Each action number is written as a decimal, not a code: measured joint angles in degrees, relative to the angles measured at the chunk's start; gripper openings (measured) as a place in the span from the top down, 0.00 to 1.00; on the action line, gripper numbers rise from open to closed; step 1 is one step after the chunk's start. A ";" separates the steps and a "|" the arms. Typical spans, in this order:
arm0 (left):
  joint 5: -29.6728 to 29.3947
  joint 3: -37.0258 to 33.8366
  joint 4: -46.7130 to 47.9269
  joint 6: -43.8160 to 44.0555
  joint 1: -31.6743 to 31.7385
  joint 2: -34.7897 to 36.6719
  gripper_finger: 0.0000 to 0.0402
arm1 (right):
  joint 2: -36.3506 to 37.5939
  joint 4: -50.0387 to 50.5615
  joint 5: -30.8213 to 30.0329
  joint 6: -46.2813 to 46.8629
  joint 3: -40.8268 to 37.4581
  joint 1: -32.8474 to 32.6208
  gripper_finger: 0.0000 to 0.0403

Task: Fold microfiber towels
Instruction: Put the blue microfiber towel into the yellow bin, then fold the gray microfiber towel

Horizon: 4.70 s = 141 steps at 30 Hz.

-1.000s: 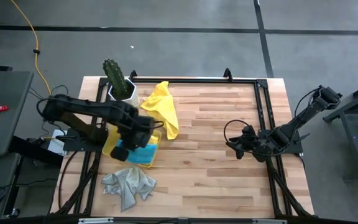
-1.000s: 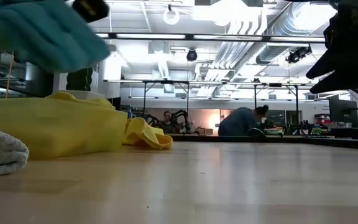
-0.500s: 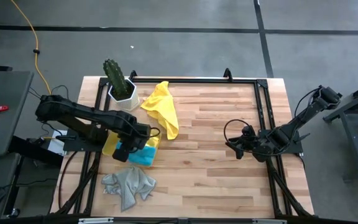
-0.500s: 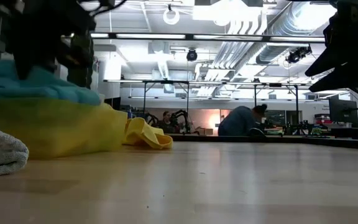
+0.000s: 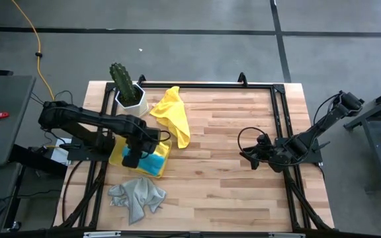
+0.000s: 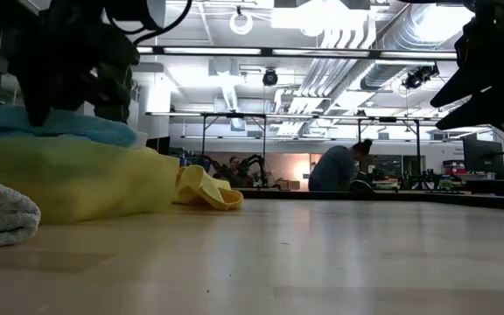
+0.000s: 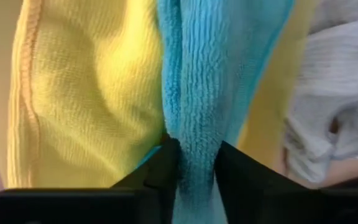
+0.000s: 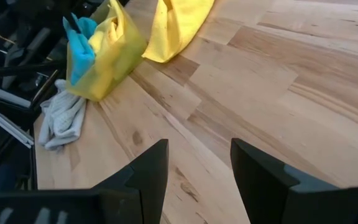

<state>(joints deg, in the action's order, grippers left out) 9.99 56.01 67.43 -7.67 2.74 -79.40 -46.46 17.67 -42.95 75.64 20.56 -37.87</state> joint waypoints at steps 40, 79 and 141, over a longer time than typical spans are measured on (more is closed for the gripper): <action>-19.25 10.29 -20.43 83.21 -54.95 -25.08 0.97 | -0.04 -3.37 1.56 -7.05 0.00 0.00 0.59; -16.89 57.84 -39.95 34.66 -8.31 -59.51 1.00 | -0.46 -4.56 12.47 -16.16 -0.02 -7.04 0.59; -12.58 64.65 -40.48 8.19 -13.44 -65.79 0.73 | -0.39 15.03 -4.69 3.89 -0.04 -7.02 0.59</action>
<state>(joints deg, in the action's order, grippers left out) -2.59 120.66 26.96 0.52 -10.70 -145.18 -46.85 32.70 -47.64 79.53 20.51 -44.88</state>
